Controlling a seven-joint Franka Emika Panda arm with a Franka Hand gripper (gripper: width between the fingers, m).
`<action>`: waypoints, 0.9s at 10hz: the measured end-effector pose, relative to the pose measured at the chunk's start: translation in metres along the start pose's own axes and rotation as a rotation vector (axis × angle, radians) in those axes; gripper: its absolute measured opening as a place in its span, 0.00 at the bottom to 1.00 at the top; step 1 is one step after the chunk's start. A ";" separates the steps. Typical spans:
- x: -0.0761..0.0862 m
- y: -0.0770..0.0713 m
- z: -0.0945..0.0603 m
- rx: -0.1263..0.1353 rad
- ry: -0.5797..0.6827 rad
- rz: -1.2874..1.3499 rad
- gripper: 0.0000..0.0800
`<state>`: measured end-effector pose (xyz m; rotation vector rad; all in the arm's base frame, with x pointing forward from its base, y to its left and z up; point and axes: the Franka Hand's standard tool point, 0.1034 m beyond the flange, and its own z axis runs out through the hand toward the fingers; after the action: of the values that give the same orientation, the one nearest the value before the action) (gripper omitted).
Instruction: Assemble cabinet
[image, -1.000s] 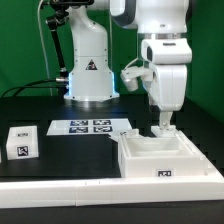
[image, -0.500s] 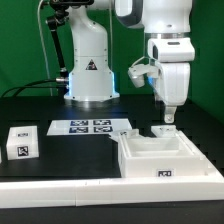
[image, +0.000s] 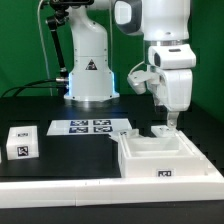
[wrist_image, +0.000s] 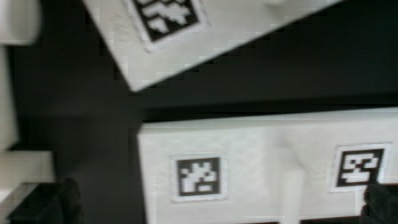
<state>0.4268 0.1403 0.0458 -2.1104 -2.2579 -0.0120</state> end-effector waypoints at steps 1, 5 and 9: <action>0.005 -0.004 0.003 0.006 0.002 -0.007 1.00; 0.017 -0.023 0.019 0.016 0.023 -0.024 1.00; 0.017 -0.026 0.029 0.027 0.034 -0.016 1.00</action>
Offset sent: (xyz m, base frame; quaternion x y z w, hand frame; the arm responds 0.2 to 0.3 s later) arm -0.0252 0.0140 -0.0141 0.0072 0.0324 0.0144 0.9993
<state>0.3984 0.1570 0.0184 -2.0629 -2.2434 -0.0180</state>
